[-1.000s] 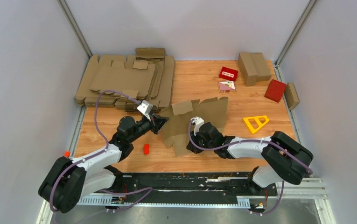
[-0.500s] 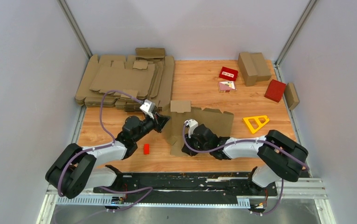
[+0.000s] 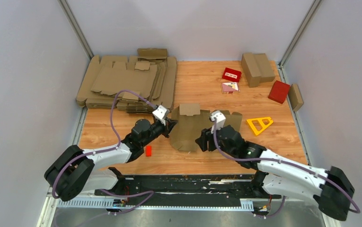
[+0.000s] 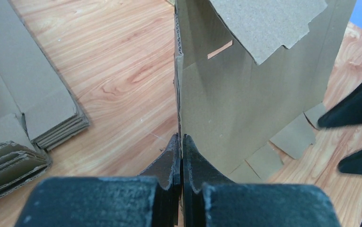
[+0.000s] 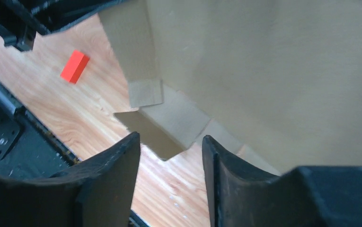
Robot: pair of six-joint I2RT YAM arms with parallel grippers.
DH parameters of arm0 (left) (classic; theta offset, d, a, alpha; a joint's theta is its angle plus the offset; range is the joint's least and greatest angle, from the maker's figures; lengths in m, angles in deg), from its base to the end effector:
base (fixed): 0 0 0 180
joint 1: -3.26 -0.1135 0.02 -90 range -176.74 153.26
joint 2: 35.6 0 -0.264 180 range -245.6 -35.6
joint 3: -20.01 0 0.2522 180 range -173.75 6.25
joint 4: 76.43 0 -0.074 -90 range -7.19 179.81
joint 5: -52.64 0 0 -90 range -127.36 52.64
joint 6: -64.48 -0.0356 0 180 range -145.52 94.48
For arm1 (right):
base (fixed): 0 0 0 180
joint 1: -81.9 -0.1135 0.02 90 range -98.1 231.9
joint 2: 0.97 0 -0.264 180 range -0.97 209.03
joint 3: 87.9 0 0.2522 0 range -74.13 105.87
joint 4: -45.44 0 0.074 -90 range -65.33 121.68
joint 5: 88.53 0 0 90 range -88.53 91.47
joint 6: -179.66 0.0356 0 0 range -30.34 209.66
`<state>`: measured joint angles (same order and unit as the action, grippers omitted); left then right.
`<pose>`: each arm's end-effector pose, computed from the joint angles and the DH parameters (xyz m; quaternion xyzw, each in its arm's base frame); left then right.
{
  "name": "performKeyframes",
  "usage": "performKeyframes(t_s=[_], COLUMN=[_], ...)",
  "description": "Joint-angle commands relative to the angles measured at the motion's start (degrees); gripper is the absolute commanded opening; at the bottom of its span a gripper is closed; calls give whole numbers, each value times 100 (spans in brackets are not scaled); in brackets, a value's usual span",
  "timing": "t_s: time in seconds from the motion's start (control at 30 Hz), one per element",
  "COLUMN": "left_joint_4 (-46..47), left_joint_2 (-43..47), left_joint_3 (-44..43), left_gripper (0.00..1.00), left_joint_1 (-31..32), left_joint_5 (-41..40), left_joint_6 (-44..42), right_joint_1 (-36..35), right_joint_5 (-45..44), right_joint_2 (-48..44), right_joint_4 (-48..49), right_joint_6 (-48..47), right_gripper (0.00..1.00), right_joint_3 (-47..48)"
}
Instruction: Fold the paper box
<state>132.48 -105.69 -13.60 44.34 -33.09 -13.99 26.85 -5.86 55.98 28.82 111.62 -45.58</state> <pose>0.1802 -0.1606 0.1974 0.2154 0.7206 -0.3169 0.5778 0.1260 0.1724 0.2144 -0.2176 0.8426 0.2612 0.4178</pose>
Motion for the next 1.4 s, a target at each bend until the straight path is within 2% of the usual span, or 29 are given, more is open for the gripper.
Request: performKeyframes(t_s=[0.0,0.07,0.13,0.23,0.33,0.47,0.6,0.73,0.9,1.0,1.1,1.23,1.37], left_joint_4=[-277,-270,-260,-303,-355,-421,-432,-345,-209,-165,-180,199,255], left_joint_2=[17,30,55,57,54,56,2,-161,-477,-675,-748,-762,-738], left_joint_3=[-98,-86,-65,-83,-104,-123,-148,-165,-237,-294,-307,-102,-30], left_gripper=[0,0,0,0,0,0,0,0,0,0,0,0,0], left_joint_1=[83,84,85,84,84,84,84,85,77,63,-38,-390,-511], left_joint_5=[-269,-278,-263,-168,-136,-172,-172,-168,-60,-84,-104,136,88], left_joint_6=[-488,-501,-515,-568,-587,-599,-555,-350,-69,81,274,666,794], right_joint_1=[306,583,889,1476,2390,3474,4139,4248,4248,4249,4248,4249,4248], right_joint_5=[-1075,-1428,-1562,-1466,-1135,-97,1212,2273,3096,3436,3791,3981,4049], right_joint_2=[-1078,-1650,-2104,-2485,-2392,-2232,-1847,-1580,-1773,-1996,-2084,-1970,-1895], right_joint_4=[-1006,-1413,-1605,-1668,-1612,-1068,-506,-16,430,393,313,-225,-209], right_joint_6=[50,250,270,30,16,176,110,70,177,271,355,210,288], right_gripper=[61,79,93,100,100,100,100,97,81,77,78,90,93], right_joint_3=[-147,-167,-266,-469,-631,-937,-1075,-1153,-1259,-1167,-1075,-951,-1038])
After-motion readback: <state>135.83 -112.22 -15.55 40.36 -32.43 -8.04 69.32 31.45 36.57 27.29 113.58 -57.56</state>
